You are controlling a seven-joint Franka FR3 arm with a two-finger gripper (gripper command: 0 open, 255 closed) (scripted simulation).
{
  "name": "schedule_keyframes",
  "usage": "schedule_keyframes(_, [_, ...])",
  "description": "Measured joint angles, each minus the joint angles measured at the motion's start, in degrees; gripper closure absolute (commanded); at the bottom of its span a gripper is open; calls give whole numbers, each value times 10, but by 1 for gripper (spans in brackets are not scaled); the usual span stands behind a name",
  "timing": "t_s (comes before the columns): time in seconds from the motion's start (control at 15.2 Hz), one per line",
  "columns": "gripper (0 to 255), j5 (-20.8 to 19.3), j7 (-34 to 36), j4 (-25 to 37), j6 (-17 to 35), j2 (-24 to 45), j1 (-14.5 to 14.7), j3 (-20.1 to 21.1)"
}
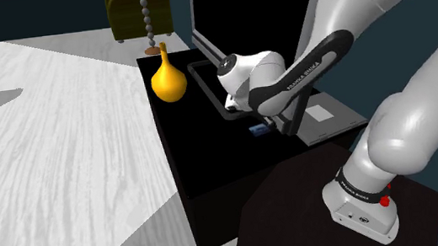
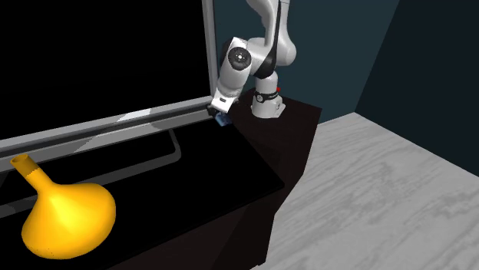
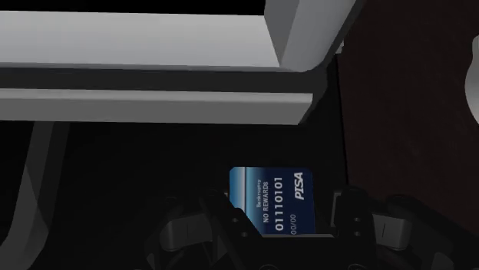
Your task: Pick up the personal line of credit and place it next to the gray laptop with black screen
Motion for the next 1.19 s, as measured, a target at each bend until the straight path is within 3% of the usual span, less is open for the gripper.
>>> schedule_keyframes(0.2, [255, -17, -23, -54, 26, -51, -17, -20])
schedule_keyframes(0.33, [255, -16, -45, -88, 83, -91, -30, -33])
schedule_keyframes(0.46, [255, 7, -61, -123, 165, -117, -62, -41])
schedule_keyframes(0.53, [255, -4, -68, -141, 196, -134, -73, -35])
schedule_keyframes(0.79, [255, -71, -44, -136, 258, -84, -127, 4])
schedule_keyframes(0.86, [255, -71, -41, -131, 252, -74, -132, 13])
schedule_keyframes(0.92, [0, -71, -41, -131, 252, -74, -132, 13])
schedule_keyframes(1.06, [0, -72, -28, -115, 236, -54, -130, 24])
schedule_keyframes(1.19, [0, -78, 19, -68, 177, 17, -123, 54])
